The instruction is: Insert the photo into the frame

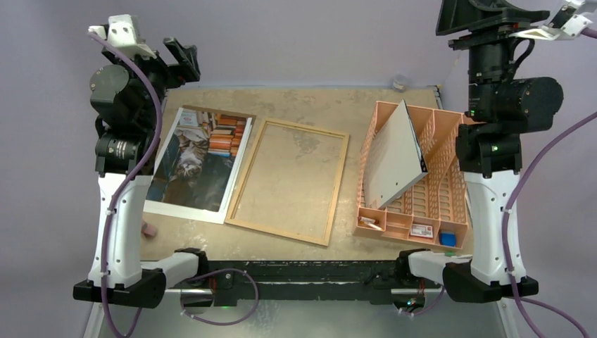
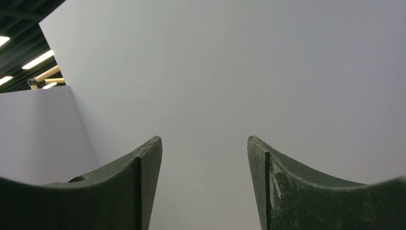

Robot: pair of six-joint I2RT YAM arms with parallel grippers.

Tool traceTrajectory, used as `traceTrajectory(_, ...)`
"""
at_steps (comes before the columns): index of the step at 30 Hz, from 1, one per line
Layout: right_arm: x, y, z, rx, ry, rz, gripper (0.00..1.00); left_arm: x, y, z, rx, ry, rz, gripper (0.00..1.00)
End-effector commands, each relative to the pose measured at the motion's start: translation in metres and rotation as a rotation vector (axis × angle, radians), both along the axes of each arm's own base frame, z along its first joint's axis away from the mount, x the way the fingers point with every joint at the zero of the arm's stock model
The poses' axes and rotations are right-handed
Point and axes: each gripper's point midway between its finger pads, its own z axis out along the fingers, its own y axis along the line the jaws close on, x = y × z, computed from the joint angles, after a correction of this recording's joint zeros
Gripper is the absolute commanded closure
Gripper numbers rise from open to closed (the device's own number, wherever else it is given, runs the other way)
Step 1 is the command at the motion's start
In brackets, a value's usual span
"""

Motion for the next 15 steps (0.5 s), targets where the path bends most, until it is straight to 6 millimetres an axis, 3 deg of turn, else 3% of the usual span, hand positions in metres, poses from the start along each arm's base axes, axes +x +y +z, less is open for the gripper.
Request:
traceTrajectory(1,0.004,0.002,-0.011,0.024,0.027,0.028,0.30,-0.012,-0.024,0.000,0.029,-0.051,-0.136,0.05)
traceTrajectory(6,0.030,0.011,-0.050,0.045,0.202,0.078,0.27,-0.006,-0.046,-0.044,0.101,-0.012,-0.258,0.02)
traceTrajectory(10,0.050,0.007,-0.095,0.061,0.399,0.049,0.25,-0.004,-0.093,-0.083,0.085,0.047,-0.520,0.02)
traceTrajectory(15,0.057,-0.006,-0.154,0.061,0.636,-0.040,0.22,-0.008,-0.147,-0.132,-0.060,0.216,-0.792,0.06)
